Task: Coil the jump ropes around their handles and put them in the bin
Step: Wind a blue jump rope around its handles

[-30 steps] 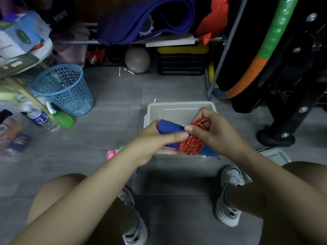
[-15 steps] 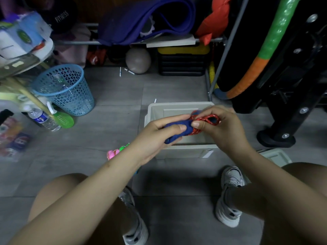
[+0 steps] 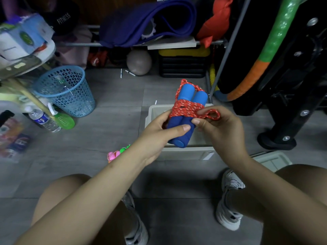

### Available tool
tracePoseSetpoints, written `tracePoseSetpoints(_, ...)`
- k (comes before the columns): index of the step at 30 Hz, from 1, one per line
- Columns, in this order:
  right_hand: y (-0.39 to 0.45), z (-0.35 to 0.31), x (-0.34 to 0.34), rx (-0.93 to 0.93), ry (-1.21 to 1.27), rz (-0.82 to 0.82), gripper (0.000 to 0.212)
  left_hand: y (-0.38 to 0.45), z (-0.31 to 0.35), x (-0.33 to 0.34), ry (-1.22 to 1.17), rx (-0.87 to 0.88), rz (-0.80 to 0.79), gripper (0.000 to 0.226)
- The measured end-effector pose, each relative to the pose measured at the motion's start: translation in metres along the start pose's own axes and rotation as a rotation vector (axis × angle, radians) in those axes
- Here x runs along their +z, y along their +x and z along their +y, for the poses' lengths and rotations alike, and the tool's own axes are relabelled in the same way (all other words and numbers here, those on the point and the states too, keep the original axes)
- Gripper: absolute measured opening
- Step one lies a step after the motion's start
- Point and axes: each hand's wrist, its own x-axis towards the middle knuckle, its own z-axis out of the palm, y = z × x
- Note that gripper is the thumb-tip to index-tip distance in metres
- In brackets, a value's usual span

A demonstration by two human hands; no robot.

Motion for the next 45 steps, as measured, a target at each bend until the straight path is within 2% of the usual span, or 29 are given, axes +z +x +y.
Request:
tracePoseSetpoints(4,-0.003,0.004,0.003,-0.261,-0.331,-0.03,0.016,-0.001,-0.002,0.003,0.088,0.016,0.078,0.063)
tracePoseSetpoints(6,-0.005,0.004,0.005,-0.204,-0.254,-0.083,0.019,0.0,-0.002,0.004,0.05,0.021,0.111,0.058)
tracePoseSetpoints(9,-0.005,0.0,0.006,-0.014,0.022,-0.103,0.027,0.0,-0.001,0.006,0.003,0.066,0.147,0.059)
tracePoseSetpoints(11,-0.004,-0.006,0.006,0.005,0.146,-0.092,0.03,0.0,-0.001,0.008,-0.026,0.054,0.151,0.055)
tracePoseSetpoints(13,-0.006,-0.011,0.006,-0.014,0.241,-0.095,0.022,0.0,-0.001,0.009,-0.046,0.031,0.182,0.05)
tracePoseSetpoints(16,-0.008,-0.012,0.005,-0.086,0.183,-0.097,0.012,-0.001,0.001,0.009,-0.071,0.052,0.23,0.034)
tracePoseSetpoints(19,-0.008,-0.007,0.005,-0.172,0.056,-0.138,0.017,-0.004,0.002,0.013,-0.21,0.091,0.215,0.018)
tracePoseSetpoints(22,-0.003,-0.002,0.007,-0.106,0.053,-0.155,0.022,-0.007,0.001,0.014,-0.293,0.137,0.194,0.025)
tracePoseSetpoints(24,-0.002,-0.002,0.008,-0.056,0.11,-0.203,0.015,-0.007,-0.002,0.015,-0.296,0.135,0.187,0.029)
tracePoseSetpoints(26,-0.002,-0.006,0.009,0.006,0.237,-0.265,0.009,-0.006,-0.003,0.017,-0.292,0.136,0.194,0.022)
tracePoseSetpoints(28,-0.001,-0.008,0.009,0.068,0.317,-0.275,0.008,-0.005,-0.005,0.015,-0.185,0.143,0.201,0.022)
tracePoseSetpoints(31,0.004,-0.009,0.008,0.044,0.286,-0.203,0.008,-0.004,-0.004,0.007,0.183,0.2,0.202,0.035)
tracePoseSetpoints(32,0.006,-0.008,0.008,0.031,0.264,-0.182,0.011,-0.002,-0.003,0.005,0.269,0.259,0.236,0.038)
tracePoseSetpoints(34,0.006,-0.007,0.008,0.009,0.177,-0.168,0.016,-0.002,0.001,0.003,0.381,0.432,0.309,0.028)
tracePoseSetpoints(36,0.005,-0.003,0.009,0.008,0.107,-0.178,0.014,0.0,0.005,0.002,0.451,0.533,0.298,0.019)
tracePoseSetpoints(38,0.004,-0.001,0.009,0.023,0.067,-0.176,0.015,0.003,0.009,-0.001,0.503,0.506,0.307,0.027)
tracePoseSetpoints(40,0.005,0.0,0.007,0.037,0.03,-0.166,0.026,0.005,0.012,-0.004,0.582,0.487,0.345,0.03)
tracePoseSetpoints(45,0.0,-0.003,0.008,0.013,-0.073,-0.185,0.029,0.005,0.012,0.0,0.684,0.485,0.313,0.02)
